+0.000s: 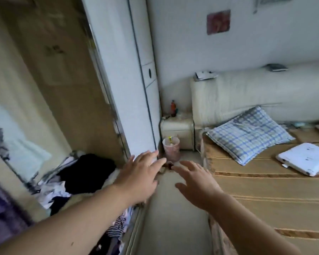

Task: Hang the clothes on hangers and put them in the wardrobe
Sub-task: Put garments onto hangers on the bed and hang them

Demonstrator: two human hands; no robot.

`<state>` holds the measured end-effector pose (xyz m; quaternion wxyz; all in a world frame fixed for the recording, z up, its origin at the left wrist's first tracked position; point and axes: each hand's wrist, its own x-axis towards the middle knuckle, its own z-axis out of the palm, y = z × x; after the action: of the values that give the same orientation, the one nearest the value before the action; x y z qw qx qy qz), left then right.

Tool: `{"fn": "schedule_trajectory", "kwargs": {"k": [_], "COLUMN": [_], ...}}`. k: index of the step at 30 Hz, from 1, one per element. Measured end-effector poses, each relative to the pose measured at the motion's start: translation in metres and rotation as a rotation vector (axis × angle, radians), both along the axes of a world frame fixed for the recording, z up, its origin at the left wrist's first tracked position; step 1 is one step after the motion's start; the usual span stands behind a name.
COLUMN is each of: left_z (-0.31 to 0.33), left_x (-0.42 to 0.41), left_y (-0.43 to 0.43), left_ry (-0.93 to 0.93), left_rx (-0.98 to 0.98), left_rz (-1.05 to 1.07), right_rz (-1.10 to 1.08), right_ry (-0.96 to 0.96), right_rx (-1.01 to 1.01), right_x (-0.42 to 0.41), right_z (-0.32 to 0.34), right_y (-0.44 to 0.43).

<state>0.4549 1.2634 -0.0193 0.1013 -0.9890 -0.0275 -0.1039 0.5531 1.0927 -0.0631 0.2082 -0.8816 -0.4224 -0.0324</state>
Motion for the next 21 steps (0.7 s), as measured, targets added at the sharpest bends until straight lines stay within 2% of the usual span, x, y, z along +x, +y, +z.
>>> {"fn": "schedule_trajectory", "kwargs": {"k": [5, 11, 14, 21], "left_z": [0.079, 0.159, 0.205, 0.320], "left_x": [-0.069, -0.126, -0.143, -0.165], "left_y": [0.076, 0.151, 0.180, 0.208], "left_ry": [-0.196, -0.420, -0.529, -0.865], "left_rx": [0.065, 0.229, 0.342, 0.528], "left_rz": [0.173, 0.428, 0.548, 0.649], "right_rz": [0.128, 0.290, 0.348, 0.551], "right_ry": [-0.114, -0.211, -0.197, -0.122], "right_rx": [0.102, 0.235, 0.340, 0.559], "right_x": [-0.024, -0.057, -0.068, -0.089], "right_z": [0.074, 0.150, 0.186, 0.262], "right_y": [0.104, 0.203, 0.241, 0.319]}}
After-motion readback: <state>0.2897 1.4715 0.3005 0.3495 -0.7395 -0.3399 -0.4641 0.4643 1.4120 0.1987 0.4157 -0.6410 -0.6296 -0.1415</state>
